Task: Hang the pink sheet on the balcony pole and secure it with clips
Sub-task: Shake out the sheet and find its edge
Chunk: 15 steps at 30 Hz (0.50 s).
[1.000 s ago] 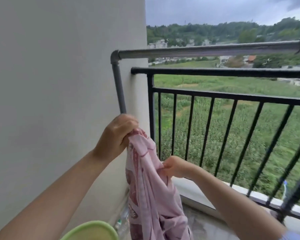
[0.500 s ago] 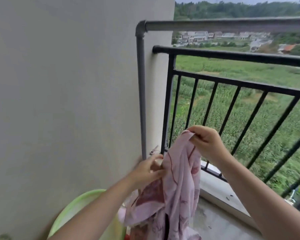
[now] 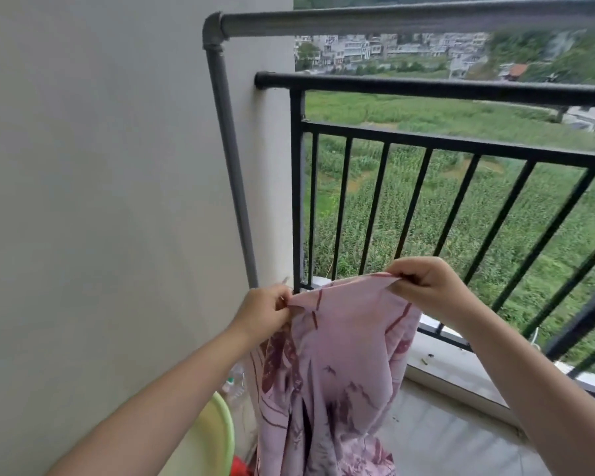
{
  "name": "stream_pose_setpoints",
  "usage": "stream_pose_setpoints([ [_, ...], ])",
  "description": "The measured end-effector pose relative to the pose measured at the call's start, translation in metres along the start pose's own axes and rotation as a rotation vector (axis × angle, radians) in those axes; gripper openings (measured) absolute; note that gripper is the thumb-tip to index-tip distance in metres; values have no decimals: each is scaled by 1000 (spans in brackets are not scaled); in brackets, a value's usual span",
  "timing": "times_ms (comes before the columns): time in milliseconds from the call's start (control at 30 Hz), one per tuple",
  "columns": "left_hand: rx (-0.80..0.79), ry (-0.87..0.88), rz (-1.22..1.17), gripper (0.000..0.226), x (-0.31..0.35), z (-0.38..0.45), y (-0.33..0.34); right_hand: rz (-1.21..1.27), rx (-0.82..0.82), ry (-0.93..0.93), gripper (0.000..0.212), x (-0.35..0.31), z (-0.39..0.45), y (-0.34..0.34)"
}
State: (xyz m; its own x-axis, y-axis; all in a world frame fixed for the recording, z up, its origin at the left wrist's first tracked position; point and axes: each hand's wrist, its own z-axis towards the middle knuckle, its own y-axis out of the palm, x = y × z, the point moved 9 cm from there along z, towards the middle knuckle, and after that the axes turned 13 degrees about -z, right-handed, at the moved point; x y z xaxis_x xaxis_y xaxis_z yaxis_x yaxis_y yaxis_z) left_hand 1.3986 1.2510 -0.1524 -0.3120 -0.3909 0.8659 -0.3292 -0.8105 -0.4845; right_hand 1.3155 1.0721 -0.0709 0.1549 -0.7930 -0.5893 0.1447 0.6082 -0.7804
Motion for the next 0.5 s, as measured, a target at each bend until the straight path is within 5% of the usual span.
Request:
stream_pose_setpoints([
  [133,266,53,57,40,13,6,-49,5,-215,27,30,7,-10,30],
  [333,369,156,102,17,29,2,-73,119,-601,45,19,2,-33,108],
  [500,345,215,105,3,34,-6,-74,166,-484,241,19,25,-13,142],
])
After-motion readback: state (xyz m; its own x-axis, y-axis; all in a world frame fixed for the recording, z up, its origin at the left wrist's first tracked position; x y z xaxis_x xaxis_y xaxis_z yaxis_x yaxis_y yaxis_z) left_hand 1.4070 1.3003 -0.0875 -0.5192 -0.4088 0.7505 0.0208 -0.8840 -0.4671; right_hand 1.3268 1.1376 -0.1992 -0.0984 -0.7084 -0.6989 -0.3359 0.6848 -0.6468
